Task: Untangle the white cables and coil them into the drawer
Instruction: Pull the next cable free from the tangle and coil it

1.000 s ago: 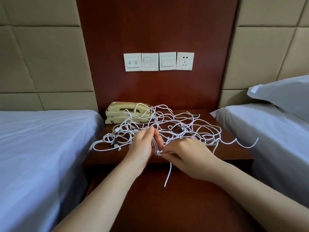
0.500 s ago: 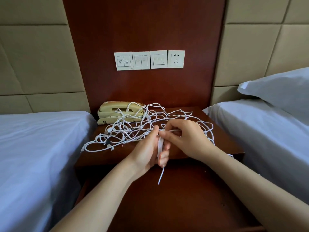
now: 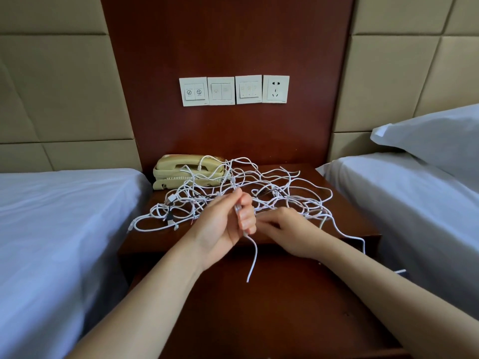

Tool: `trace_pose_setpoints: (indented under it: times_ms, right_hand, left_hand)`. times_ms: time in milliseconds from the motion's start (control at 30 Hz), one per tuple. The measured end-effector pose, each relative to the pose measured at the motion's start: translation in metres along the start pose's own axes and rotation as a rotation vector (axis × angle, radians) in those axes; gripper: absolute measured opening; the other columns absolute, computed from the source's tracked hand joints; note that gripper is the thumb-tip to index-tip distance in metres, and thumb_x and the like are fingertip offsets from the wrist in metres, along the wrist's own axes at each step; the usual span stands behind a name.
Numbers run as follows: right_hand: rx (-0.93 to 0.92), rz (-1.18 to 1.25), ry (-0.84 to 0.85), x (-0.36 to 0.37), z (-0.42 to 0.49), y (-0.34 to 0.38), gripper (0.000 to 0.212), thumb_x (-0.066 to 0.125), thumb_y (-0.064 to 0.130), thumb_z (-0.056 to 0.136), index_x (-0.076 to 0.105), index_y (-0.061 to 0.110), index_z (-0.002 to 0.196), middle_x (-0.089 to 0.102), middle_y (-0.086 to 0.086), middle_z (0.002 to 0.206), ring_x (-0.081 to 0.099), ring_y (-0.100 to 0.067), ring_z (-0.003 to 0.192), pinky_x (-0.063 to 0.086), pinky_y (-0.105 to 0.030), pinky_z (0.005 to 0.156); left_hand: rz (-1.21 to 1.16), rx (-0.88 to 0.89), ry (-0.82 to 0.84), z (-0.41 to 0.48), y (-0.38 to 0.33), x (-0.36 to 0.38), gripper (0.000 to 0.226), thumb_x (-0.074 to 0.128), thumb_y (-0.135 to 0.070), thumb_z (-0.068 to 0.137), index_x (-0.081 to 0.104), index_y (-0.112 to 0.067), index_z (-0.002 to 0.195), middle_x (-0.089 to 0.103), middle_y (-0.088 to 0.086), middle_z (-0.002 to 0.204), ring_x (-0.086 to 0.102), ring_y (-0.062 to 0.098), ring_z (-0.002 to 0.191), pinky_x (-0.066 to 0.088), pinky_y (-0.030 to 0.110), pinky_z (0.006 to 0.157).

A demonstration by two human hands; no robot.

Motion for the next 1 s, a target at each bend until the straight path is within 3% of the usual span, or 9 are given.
trace_pose_setpoints:
  times_ms: [133, 233, 367, 467, 533, 633, 700, 767, 1000]
  right_hand:
    - [-0.056, -0.213, 0.077, 0.013, -0.005, 0.020, 0.023, 0.046, 0.032, 0.097, 0.064, 0.018, 0.092, 0.064, -0.001, 0.078, 0.055, -0.017, 0.071, 0.047, -0.043, 0.070]
    - [-0.094, -0.277, 0.108, 0.014, -0.010, 0.038, 0.025, 0.044, 0.035, 0.097, 0.062, 0.020, 0.088, 0.062, -0.001, 0.076, 0.054, -0.018, 0.070, 0.047, -0.043, 0.068]
    - [-0.143, -0.215, 0.088, 0.005, -0.014, 0.059, 0.028, 0.048, 0.031, 0.096, 0.057, 0.015, 0.075, 0.058, -0.002, 0.068, 0.051, -0.018, 0.065, 0.044, -0.038, 0.066]
    - [-0.168, -0.102, -0.019, -0.014, -0.015, 0.071, 0.018, 0.055, 0.027, 0.093, 0.064, 0.021, 0.078, 0.055, 0.006, 0.063, 0.048, -0.011, 0.059, 0.040, -0.028, 0.061]
    - [-0.154, -0.019, -0.100, -0.027, -0.014, 0.069, 0.017, 0.059, 0.023, 0.091, 0.067, 0.014, 0.079, 0.057, 0.004, 0.062, 0.049, -0.013, 0.058, 0.037, -0.027, 0.059]
    - [-0.122, 0.056, -0.184, -0.041, -0.013, 0.062, 0.021, 0.059, 0.019, 0.091, 0.064, 0.014, 0.071, 0.064, 0.004, 0.062, 0.055, -0.009, 0.060, 0.040, -0.023, 0.059]
    - [-0.098, 0.110, -0.231, -0.047, -0.013, 0.056, 0.024, 0.060, 0.017, 0.091, 0.059, 0.021, 0.067, 0.064, 0.008, 0.059, 0.056, 0.000, 0.059, 0.037, -0.012, 0.059]
    - [-0.067, 0.160, -0.271, -0.052, -0.011, 0.047, 0.025, 0.062, 0.019, 0.090, 0.059, 0.018, 0.066, 0.062, 0.008, 0.058, 0.056, -0.001, 0.057, 0.038, -0.013, 0.057]
    - [0.042, 0.235, -0.300, -0.051, -0.005, 0.010, 0.035, 0.060, 0.028, 0.090, 0.049, 0.024, 0.057, 0.036, 0.012, 0.045, 0.031, -0.004, 0.047, 0.024, -0.017, 0.048]
  left_hand:
    - [-0.039, 0.061, -0.098, 0.003, -0.005, -0.014, 0.036, 0.028, -0.023, 0.101, 0.040, -0.012, 0.069, 0.036, -0.003, 0.047, 0.037, 0.008, 0.039, 0.038, 0.018, 0.041]
    - [-0.006, 0.125, -0.174, 0.005, -0.011, -0.026, 0.038, 0.026, -0.021, 0.103, 0.039, -0.012, 0.069, 0.036, -0.004, 0.046, 0.038, 0.008, 0.038, 0.039, 0.018, 0.042]
    - [0.173, 0.218, -0.254, 0.010, -0.020, -0.041, 0.039, 0.024, -0.020, 0.104, 0.037, -0.010, 0.069, 0.040, -0.005, 0.042, 0.041, 0.008, 0.039, 0.039, 0.017, 0.044]
    - [0.455, 0.220, -0.310, 0.011, -0.019, -0.048, 0.038, 0.025, -0.022, 0.103, 0.042, -0.011, 0.071, 0.048, -0.004, 0.043, 0.045, 0.008, 0.043, 0.037, 0.021, 0.046]
    - [0.574, 0.183, -0.322, 0.011, -0.013, -0.050, 0.039, 0.029, -0.024, 0.103, 0.047, -0.012, 0.070, 0.052, -0.005, 0.046, 0.047, 0.011, 0.048, 0.037, 0.024, 0.050]
    - [0.620, 0.112, -0.229, 0.010, -0.001, -0.035, 0.041, 0.031, -0.023, 0.102, 0.053, -0.011, 0.070, 0.054, -0.003, 0.046, 0.049, 0.019, 0.050, 0.037, 0.028, 0.055]
    - [0.596, 0.046, -0.150, 0.008, 0.007, -0.020, 0.041, 0.029, -0.020, 0.102, 0.052, -0.007, 0.071, 0.051, 0.000, 0.044, 0.049, 0.016, 0.043, 0.039, 0.026, 0.050]
    - [0.522, -0.007, -0.090, 0.005, 0.014, -0.007, 0.043, 0.026, -0.021, 0.102, 0.046, -0.006, 0.067, 0.046, 0.002, 0.042, 0.046, 0.015, 0.038, 0.039, 0.022, 0.045]
    - [0.373, -0.167, 0.077, -0.003, 0.032, 0.016, 0.056, 0.011, -0.046, 0.100, 0.038, -0.011, 0.064, 0.034, -0.001, 0.042, 0.035, 0.010, 0.034, 0.035, 0.021, 0.042]
Point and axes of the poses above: each hand's wrist, its own z-axis towards the middle knuckle, its own x-axis out of the palm, y = z × x, the point moved 10 cm from there along z, towards the middle knuckle
